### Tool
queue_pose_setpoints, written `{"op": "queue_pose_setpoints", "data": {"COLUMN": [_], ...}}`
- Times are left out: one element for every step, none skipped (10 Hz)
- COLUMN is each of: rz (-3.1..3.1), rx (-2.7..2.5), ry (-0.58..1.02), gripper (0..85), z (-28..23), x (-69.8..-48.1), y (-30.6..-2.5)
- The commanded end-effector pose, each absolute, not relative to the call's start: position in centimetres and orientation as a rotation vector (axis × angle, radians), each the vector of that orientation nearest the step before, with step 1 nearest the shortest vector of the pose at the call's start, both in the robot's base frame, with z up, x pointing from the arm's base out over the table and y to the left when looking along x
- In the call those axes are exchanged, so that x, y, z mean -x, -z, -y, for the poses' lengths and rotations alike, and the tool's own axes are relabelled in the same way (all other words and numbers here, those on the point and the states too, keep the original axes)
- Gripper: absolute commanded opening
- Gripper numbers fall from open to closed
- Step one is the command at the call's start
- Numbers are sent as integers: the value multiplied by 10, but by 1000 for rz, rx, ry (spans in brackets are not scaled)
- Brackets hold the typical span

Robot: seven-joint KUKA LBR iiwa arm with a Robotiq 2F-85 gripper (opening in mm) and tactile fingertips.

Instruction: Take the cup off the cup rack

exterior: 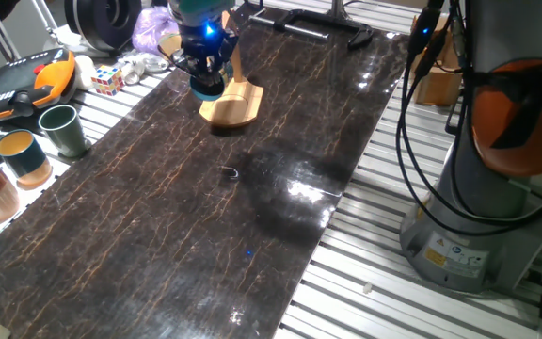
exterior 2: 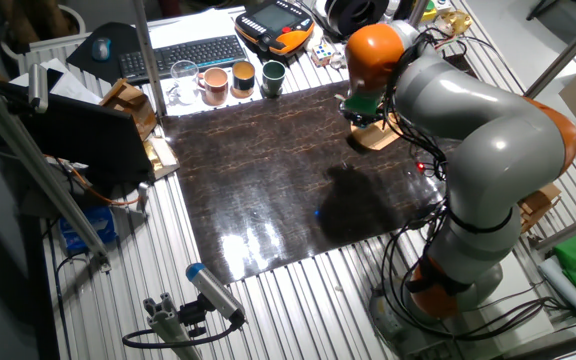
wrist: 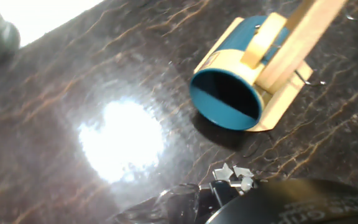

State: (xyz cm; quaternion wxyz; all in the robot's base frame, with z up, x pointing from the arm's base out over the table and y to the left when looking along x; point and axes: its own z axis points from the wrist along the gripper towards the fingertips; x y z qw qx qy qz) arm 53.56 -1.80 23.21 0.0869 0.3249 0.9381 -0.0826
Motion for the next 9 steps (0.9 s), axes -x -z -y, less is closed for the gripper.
{"op": "queue_pose_setpoints", "data": {"rz": [-2504, -2453, -2403, -2323, -2267, -2214, -2188, -2170, -2153], "rx": [-1653, -1732, -1797, -1859, -1902, -1949, -1985, -2015, -2032], "ry": [313, 315, 319, 349, 377, 397, 391, 382, 387], "gripper": [7, 7, 7, 7, 7, 7, 7, 7, 7], "z": [21, 28, 33, 34, 31, 28, 29, 30, 29], "x": [-537, -538, -538, -539, -542, -544, -544, -544, -544], "y": [-233, -233, -232, -230, -230, -230, -229, -229, -228]}}
